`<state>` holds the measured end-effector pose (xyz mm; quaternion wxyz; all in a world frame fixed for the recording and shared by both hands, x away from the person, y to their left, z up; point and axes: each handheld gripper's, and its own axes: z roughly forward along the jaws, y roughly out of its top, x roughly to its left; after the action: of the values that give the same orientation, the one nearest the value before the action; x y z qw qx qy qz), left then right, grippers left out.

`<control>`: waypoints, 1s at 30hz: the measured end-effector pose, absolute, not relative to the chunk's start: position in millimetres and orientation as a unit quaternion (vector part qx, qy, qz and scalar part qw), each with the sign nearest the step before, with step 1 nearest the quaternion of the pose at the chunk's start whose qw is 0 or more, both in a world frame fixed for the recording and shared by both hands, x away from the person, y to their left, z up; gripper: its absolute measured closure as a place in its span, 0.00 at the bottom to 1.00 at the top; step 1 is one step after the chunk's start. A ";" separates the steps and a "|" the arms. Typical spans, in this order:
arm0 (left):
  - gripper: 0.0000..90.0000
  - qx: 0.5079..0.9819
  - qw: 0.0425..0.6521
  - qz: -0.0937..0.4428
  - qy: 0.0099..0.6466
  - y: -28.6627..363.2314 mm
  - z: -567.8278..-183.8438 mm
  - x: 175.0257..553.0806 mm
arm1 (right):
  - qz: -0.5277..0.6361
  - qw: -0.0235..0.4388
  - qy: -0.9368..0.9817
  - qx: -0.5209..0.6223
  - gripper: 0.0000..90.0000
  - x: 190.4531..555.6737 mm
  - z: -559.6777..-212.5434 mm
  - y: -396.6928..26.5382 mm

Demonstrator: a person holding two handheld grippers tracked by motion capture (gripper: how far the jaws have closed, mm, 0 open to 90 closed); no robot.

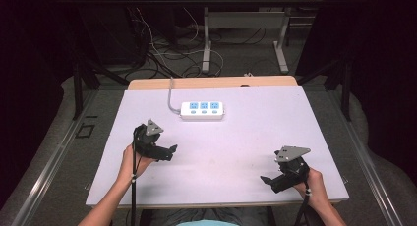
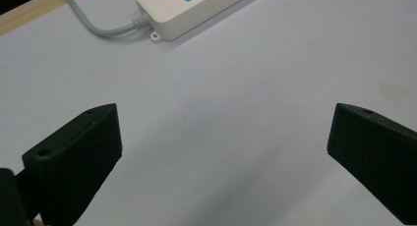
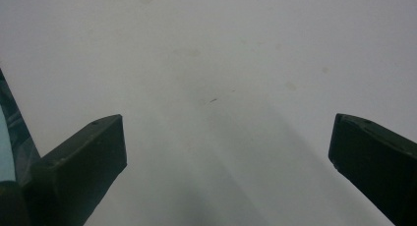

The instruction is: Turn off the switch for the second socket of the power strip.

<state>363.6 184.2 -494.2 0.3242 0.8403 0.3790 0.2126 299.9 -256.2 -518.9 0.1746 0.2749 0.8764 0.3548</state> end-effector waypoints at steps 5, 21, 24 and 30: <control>0.00 0.839 0.325 0.213 0.380 193.9 -495.5 349.5 | 0.351 0.173 0.879 0.272 0.01 300.4 -518.3 -256.6; 0.00 0.836 0.324 0.211 0.388 216.6 -505.1 312.7 | 0.354 0.176 0.876 0.277 0.01 300.5 -520.0 -255.9; 0.00 0.835 0.328 0.213 0.388 221.9 -506.1 306.1 | 0.354 0.175 0.875 0.278 0.01 300.4 -520.2 -255.7; 0.00 0.830 0.339 0.218 0.386 225.6 -509.7 295.8 | 0.350 0.172 0.878 0.277 0.01 300.7 -519.7 -256.0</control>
<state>295.8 225.6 -509.7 0.3394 0.8299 0.3856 0.2176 300.7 -256.0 -519.7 0.1724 0.2774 0.8779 0.3500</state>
